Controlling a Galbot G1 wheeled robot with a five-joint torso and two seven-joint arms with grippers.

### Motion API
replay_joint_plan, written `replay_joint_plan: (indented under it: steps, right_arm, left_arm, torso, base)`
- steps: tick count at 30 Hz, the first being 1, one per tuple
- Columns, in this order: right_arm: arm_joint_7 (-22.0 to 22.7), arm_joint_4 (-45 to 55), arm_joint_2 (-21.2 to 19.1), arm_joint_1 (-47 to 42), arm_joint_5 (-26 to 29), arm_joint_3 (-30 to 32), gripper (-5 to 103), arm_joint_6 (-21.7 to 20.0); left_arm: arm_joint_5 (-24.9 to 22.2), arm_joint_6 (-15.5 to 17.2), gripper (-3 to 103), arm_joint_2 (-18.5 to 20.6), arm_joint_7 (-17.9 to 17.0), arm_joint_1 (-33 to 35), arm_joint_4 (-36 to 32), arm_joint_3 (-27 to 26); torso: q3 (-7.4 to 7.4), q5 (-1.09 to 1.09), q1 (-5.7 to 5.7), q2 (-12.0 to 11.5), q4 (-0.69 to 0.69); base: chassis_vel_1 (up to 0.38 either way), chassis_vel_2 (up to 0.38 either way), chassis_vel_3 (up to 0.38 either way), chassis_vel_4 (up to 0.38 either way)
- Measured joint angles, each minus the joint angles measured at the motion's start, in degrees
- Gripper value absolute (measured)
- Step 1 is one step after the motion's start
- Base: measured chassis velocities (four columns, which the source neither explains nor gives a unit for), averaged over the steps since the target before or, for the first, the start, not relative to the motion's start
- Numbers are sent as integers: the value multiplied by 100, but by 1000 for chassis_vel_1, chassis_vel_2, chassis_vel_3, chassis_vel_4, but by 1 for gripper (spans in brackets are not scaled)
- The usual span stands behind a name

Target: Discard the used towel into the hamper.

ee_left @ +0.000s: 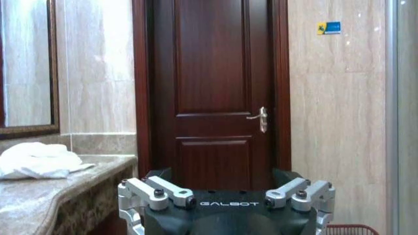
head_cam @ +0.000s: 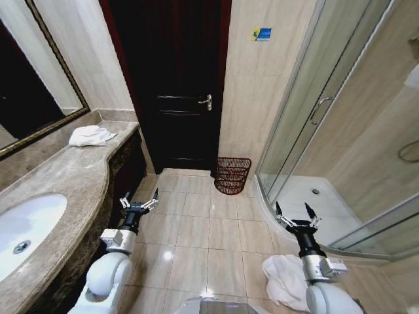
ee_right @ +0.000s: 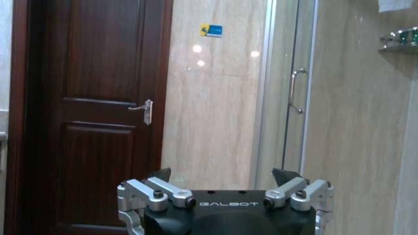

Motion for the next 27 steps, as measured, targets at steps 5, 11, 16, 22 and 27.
replay_joint_plan:
  steps: [5, 11, 16, 22, 27]
  right_arm:
    - [23, 62, 0, -50, 51, 16, 100, -8]
    - [27, 171, -1, -72, 129, 23, 100, -30]
    - [19, 179, -2, -95, 125, 20, 100, -2]
    - [-57, 141, -2, -165, 37, 21, 100, 116]
    - [-33, 102, -2, -202, 34, 46, 100, 167]
  left_arm:
    - [88, -22, 100, -3, 3, 38, 10, -2]
    - [196, -97, 100, -45, 17, 103, 28, 18]
    - [195, -99, 100, -61, 17, 111, 27, 20]
    - [195, -89, 100, -65, 17, 106, 30, 32]
    - [225, -85, 100, -72, 23, 110, 34, 57]
  torso:
    - [0, 0, 0, 0, 0]
    - [0, 0, 0, 0, 0]
    - [0, 0, 0, 0, 0]
    - [0, 0, 0, 0, 0]
    - [0, 0, 0, 0, 0]
  base:
    - [0, 0, 0, 0]
    - [0, 0, 0, 0]
    - [0, 0, 0, 0]
    - [0, 0, 0, 0]
    - [0, 0, 0, 0]
